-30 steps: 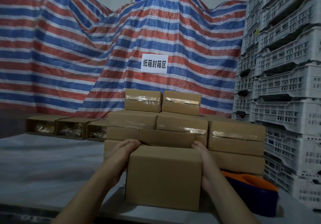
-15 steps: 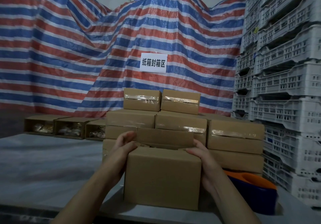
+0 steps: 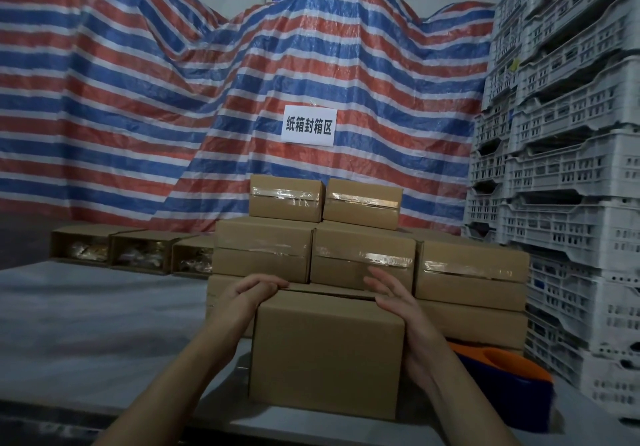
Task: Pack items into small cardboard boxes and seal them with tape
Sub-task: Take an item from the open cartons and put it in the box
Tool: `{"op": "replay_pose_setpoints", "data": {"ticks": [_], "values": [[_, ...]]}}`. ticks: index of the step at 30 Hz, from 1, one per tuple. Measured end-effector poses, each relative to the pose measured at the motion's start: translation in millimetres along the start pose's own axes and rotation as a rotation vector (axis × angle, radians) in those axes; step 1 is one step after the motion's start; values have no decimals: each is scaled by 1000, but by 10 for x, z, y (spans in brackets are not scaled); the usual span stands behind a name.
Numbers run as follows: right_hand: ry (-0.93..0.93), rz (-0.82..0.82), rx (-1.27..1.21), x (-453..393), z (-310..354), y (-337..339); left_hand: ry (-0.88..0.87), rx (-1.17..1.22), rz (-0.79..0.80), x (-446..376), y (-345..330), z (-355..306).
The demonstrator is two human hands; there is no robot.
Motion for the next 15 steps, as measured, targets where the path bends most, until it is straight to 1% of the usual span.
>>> {"op": "replay_pose_setpoints", "data": {"ticks": [2, 5, 8, 12, 13, 15], "values": [[-11, -15, 48, -8, -37, 9, 1, -1, 4, 6, -5, 2], [23, -82, 66, -51, -82, 25, -18, -39, 11, 4, 1, -21], [30, -96, 67, -56, -83, 5, -53, -178, 37, -25, 32, -94], [6, -107, 39, -55, -98, -2, -98, -476, 146, -66, 50, -269], [2, -114, 38, -56, -101, -8, -133, -593, 167, -59, 16, -330], [4, -127, 41, -57, -98, -15, -285, -898, 149, -20, -109, -485]]}}
Point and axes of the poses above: each hand's wrist, its own x-axis away from the middle knuckle, its own y-axis out of the back of the hand, z = x × y, the point moved 2 cm from there along -x, towards the middle knuckle, and after that the axes turned 4 degrees about -x, right-handed, at the moved point
